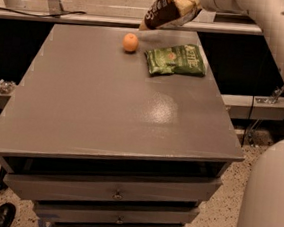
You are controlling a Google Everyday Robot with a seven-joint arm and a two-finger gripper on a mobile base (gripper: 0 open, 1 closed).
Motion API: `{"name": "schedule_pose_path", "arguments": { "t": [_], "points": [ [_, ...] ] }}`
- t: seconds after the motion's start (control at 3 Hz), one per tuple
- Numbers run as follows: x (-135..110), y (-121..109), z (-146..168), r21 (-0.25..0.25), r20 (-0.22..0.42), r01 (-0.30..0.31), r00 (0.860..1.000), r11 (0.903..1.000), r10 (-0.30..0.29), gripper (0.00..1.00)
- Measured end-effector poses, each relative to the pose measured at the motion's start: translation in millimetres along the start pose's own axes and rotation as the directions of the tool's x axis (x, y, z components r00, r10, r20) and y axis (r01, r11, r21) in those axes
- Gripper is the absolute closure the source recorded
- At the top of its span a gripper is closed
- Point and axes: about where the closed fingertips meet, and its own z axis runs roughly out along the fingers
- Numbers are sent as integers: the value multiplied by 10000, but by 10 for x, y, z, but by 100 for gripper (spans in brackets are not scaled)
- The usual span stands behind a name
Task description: Move brown chip bag near orange
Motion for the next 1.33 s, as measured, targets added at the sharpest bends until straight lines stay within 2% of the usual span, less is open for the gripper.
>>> {"name": "schedule_pose_path", "arguments": {
  "t": [0.67,1.33],
  "points": [
    [131,251,306,-39,20,-353,9994,9994,353,100],
    [261,572,354,-525,-225,-827,9964,9952,816,100]
  ]
}}
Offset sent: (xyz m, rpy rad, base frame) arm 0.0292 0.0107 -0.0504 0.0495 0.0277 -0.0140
